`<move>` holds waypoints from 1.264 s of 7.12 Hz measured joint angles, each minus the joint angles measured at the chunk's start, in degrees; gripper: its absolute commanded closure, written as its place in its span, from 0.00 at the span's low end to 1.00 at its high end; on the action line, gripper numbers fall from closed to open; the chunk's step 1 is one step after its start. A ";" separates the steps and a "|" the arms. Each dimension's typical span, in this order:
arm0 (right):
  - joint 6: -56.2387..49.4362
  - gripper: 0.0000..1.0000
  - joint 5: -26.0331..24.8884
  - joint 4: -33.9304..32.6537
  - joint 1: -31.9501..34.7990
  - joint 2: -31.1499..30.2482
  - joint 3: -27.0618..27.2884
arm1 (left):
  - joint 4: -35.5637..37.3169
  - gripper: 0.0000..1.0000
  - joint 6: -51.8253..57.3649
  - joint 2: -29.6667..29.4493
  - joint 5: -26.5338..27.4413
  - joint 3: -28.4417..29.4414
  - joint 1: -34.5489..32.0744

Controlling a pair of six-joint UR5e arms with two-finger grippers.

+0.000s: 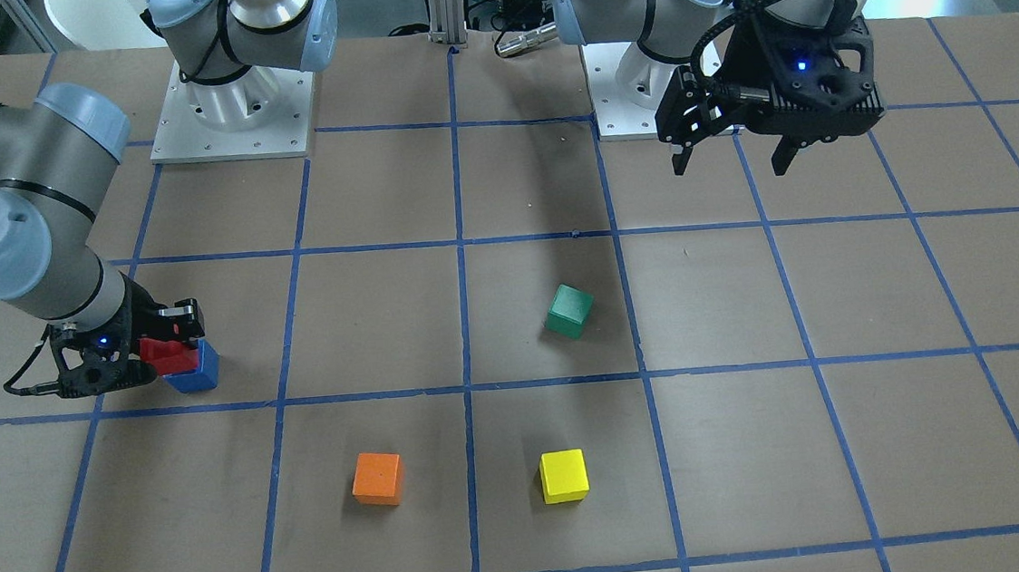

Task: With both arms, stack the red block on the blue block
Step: 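Lower the red cube onto the blue cube with the right gripper, then open the right gripper and raise it off the stack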

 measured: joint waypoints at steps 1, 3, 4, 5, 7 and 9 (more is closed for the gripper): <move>0.03 0.62 0.02 -0.09 0.00 0.10 0.22 | 0.00 0.00 0.00 0.01 0.00 0.00 0.00; -0.04 0.15 -0.02 -0.40 0.00 0.20 0.30 | 0.04 0.00 0.00 0.01 0.00 0.00 0.00; -0.05 0.12 -0.07 -0.74 0.00 0.25 0.39 | 0.02 0.00 0.00 0.01 0.00 0.00 0.00; -0.02 0.09 -0.20 -0.91 0.00 0.29 0.56 | 0.01 0.00 0.00 0.01 0.00 0.00 0.00; 0.35 0.00 -0.51 -1.02 0.00 0.23 0.76 | 0.02 0.00 0.01 -0.01 0.00 0.00 0.00; 0.55 0.00 -0.90 -0.51 0.00 -0.39 -0.38 | 0.08 0.00 0.00 0.01 0.00 0.00 0.00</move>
